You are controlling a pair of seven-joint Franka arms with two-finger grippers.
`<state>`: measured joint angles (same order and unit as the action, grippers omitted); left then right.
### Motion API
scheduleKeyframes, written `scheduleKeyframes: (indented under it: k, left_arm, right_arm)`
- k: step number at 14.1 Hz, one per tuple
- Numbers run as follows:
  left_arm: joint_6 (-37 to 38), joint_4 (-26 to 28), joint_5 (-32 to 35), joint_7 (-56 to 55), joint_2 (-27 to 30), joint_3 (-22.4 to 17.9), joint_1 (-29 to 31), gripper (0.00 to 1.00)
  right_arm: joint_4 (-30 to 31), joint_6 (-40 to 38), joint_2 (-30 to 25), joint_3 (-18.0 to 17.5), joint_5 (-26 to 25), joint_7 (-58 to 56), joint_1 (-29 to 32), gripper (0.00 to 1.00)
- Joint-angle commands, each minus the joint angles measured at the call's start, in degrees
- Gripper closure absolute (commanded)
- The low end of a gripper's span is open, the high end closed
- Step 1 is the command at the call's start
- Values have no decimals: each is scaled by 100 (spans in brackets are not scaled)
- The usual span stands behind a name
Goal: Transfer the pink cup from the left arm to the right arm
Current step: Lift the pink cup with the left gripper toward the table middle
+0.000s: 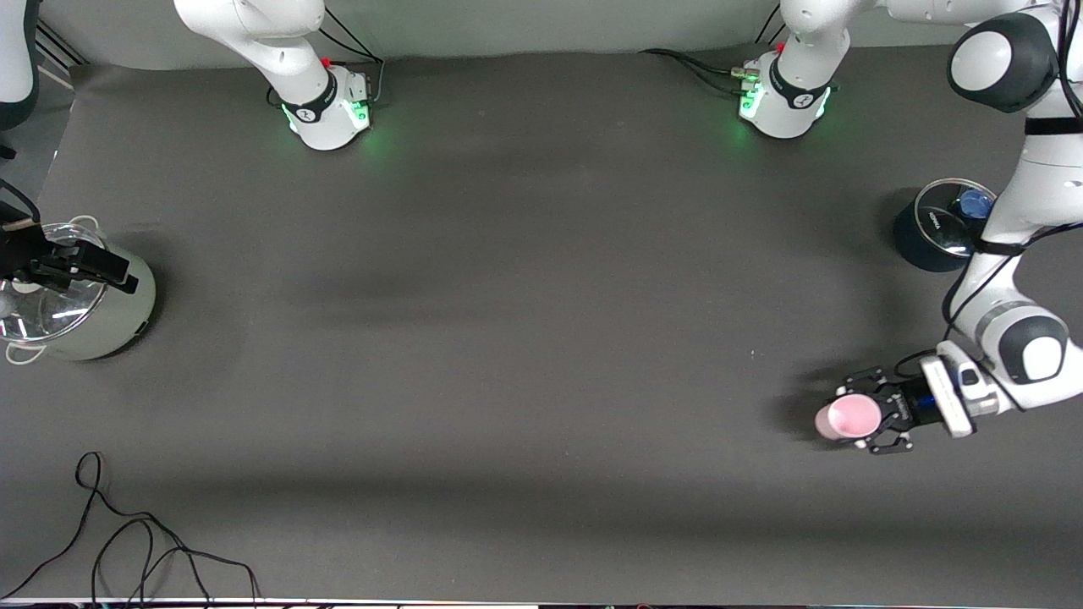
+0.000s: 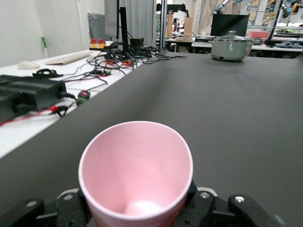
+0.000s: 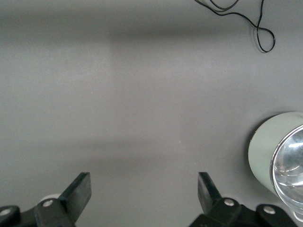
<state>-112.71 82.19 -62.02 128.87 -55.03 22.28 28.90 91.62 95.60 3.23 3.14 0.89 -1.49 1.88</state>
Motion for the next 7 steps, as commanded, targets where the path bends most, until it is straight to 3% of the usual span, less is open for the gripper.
scheduleKeyframes:
  k: [1, 7]
  left_arm:
    - [-1012, -53, -82, -501, 10, 792, -86, 100]
    - [-4105, -185, -73, -1679, 19, 2147, -1112, 100]
  right_arm:
    - [-4, 11, -15, 38, -54, -105, -39, 0]
    - [-4, 11, -6, 38, -54, -105, -39, 0]
